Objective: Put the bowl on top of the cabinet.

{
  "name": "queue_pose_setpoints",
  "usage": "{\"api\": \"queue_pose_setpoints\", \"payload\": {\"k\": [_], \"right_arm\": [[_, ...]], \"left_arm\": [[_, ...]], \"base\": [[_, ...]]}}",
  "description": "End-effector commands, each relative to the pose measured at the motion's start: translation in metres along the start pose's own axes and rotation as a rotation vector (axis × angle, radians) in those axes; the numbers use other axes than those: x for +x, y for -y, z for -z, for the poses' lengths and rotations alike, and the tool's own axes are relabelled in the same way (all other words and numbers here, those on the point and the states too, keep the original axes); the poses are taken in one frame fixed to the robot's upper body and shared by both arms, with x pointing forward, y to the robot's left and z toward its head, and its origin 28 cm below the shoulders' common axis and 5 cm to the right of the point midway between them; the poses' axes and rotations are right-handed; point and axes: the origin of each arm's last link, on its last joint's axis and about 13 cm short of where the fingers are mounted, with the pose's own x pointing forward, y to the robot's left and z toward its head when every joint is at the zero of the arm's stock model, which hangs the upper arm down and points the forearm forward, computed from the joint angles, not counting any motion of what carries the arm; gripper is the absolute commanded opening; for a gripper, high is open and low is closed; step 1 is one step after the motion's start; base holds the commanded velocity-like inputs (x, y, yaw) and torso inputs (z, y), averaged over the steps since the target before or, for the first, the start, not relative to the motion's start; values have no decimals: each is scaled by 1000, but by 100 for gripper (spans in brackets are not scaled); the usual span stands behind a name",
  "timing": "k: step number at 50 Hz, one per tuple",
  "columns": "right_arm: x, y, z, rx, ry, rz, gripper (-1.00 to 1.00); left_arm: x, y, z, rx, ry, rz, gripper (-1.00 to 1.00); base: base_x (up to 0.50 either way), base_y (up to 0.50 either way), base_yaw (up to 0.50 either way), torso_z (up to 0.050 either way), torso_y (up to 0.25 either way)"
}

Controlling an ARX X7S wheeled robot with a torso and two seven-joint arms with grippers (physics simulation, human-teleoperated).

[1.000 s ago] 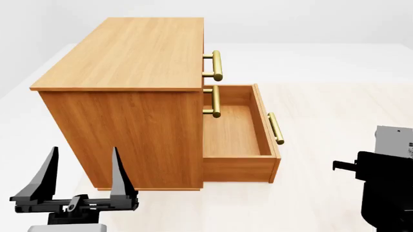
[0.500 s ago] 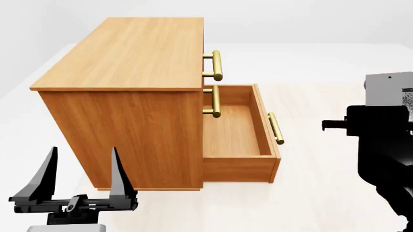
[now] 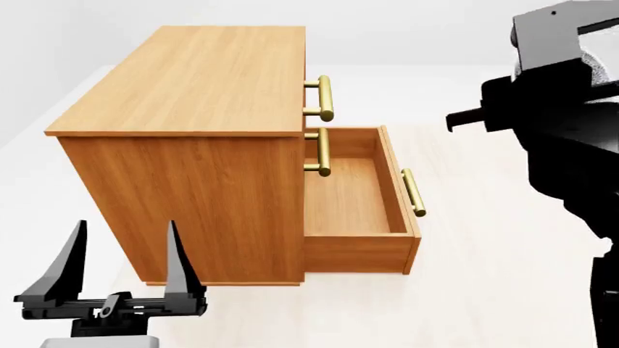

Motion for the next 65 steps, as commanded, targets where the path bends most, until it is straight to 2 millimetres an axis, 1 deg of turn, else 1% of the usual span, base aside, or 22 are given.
{"api": "queue_pose_setpoints", "payload": {"k": [1, 15, 19, 24, 29, 34, 42, 47, 58, 65], "right_arm": [[-1, -1, -49, -26, 56, -116, -100], [3, -14, -83, -95, 83, -209, -100], [1, -20, -91, -117, 95, -241, -100], [-6, -29, -101, -125, 120, -276, -100], [-8, -40, -104, -149, 127, -318, -100], [-10, -51, -111, -164, 137, -350, -100], [-12, -64, -123, -181, 150, -390, -100], [-19, -72, -130, -198, 169, -405, -100], [-26, -90, -139, -240, 186, -460, -100], [-29, -100, -140, -257, 192, -490, -100]], "left_arm": [[0, 0, 0, -3, 0, 2, 100], [0, 0, 0, -5, 0, 2, 100], [0, 0, 0, -5, 0, 1, 100], [0, 1, 0, -5, 0, 3, 100], [1, 0, -1, -8, 1, 3, 100], [0, 1, -1, -8, 2, 4, 100], [0, 1, -1, -10, 2, 5, 100], [0, 0, -1, -10, 2, 5, 100], [0, 0, -1, -13, 3, 5, 100], [0, 0, -1, -14, 4, 5, 100]], "base": [[0, 0, 0, 0, 0], [0, 0, 0, 0, 1], [0, 0, 0, 0, 0], [0, 0, 0, 0, 0], [0, 0, 0, 0, 0], [0, 0, 0, 0, 2], [0, 0, 0, 0, 0], [0, 0, 0, 0, 0], [0, 0, 0, 0, 1], [0, 0, 0, 0, 0]]}}
